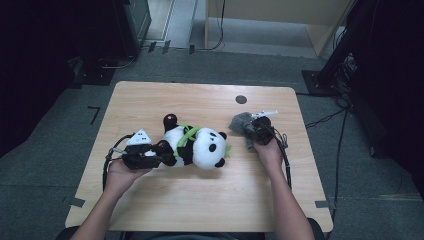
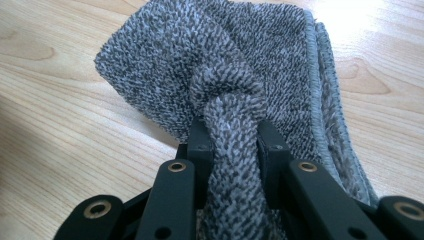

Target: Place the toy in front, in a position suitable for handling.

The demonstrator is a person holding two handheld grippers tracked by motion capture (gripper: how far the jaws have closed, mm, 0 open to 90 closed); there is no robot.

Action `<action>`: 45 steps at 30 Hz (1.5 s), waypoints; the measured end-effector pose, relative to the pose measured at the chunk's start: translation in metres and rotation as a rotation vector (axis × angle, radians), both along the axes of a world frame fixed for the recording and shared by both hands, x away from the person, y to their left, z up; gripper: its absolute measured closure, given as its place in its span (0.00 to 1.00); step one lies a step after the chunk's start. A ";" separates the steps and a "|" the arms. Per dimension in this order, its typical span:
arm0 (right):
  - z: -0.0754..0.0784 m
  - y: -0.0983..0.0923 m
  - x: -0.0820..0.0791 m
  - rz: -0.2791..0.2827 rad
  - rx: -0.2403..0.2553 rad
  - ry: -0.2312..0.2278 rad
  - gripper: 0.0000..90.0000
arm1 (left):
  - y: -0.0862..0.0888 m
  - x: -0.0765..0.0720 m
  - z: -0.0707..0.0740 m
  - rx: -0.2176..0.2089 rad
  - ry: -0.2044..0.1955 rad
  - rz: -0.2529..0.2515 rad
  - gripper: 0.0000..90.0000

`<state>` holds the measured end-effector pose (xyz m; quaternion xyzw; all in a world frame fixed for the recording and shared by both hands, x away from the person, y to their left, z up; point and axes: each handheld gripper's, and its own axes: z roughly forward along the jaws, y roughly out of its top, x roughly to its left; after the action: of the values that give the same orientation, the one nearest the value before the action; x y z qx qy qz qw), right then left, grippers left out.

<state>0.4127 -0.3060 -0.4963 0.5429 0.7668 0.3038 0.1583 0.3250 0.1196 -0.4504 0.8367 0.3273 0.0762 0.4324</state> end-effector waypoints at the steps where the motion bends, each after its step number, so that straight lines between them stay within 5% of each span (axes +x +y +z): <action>1: 0.000 0.000 0.000 -0.001 0.001 -0.001 0.83 | 0.000 0.000 0.000 0.000 0.000 0.000 0.53; 7: 0.000 -0.001 0.000 -0.003 0.004 0.003 0.83 | 0.014 0.005 -0.001 -0.013 0.013 0.034 0.49; 18: 0.000 -0.001 0.000 -0.005 0.010 0.007 0.83 | 0.041 0.024 -0.009 -0.051 0.034 0.185 0.48; 22: -0.001 -0.002 -0.001 -0.008 0.020 0.006 0.83 | 0.044 0.036 -0.014 -0.087 0.055 0.212 0.54; 41: -0.005 -0.003 -0.007 0.002 0.031 -0.005 0.69 | 0.008 0.090 -0.019 -0.106 0.063 0.217 0.53; 45: -0.006 -0.004 -0.009 0.005 0.035 -0.010 0.69 | 0.004 0.095 -0.015 -0.075 0.049 0.245 0.48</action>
<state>0.4040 -0.3099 -0.5024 0.5422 0.7618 0.3204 0.1518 0.4198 0.1235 -0.4652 0.7753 0.4402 0.0957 0.4428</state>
